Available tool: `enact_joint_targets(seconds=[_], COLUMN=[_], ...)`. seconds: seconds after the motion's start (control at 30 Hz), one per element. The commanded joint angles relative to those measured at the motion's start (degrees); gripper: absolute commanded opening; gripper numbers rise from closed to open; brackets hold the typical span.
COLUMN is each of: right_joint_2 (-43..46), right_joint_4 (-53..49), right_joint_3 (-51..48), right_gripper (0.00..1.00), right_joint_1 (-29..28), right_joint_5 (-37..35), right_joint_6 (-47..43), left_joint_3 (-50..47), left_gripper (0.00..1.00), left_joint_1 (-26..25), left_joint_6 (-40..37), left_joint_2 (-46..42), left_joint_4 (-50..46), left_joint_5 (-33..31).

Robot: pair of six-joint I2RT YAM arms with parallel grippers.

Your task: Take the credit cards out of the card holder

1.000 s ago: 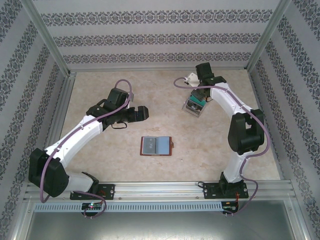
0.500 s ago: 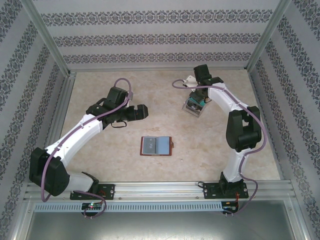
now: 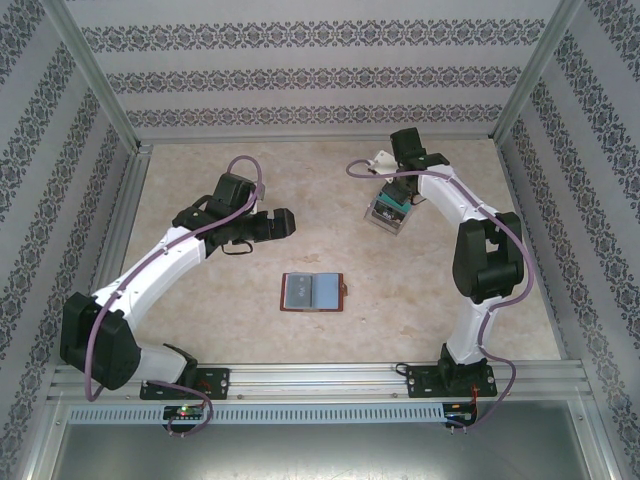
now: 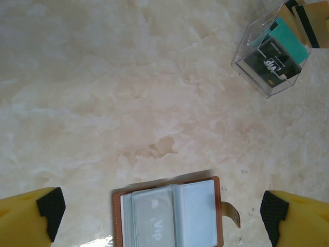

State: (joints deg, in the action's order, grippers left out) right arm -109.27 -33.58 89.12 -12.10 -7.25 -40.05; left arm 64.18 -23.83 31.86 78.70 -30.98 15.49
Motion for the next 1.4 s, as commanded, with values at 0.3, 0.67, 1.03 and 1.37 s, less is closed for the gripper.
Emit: enact_joint_targets(seconds=[0.3,0.67,1.03,1.37], right_joint_2=[-2.3,-4.08,-5.23,-5.74], right_joint_4=[-0.23,0.18,2.33,2.53], right_joint_3=[0.13,0.77,1.32,2.26], right_gripper=[0.0,0.2,0.32,0.33], right_joint_1=[0.45,0.65,1.02,1.63], right_joint_5=[0.16,-1.49,-6.99,-8.63], right_joint_6=[-0.42,1.06,2.22,4.43], left_joint_3=[1.17,0.69,0.77,1.62], left_gripper=[1.0,1.0,1.0,1.0], left_joint_1=[1.27,1.68,1.94,2.14], left_joint_6=[-1.29,-0.92,-1.0,-1.23], left_joint_2=[0.74,0.17,0.35,1.37], left_joint_4=[0.12,0.13,0.29,0.14], left_joint_5=[1.13,1.12,1.53,2.18])
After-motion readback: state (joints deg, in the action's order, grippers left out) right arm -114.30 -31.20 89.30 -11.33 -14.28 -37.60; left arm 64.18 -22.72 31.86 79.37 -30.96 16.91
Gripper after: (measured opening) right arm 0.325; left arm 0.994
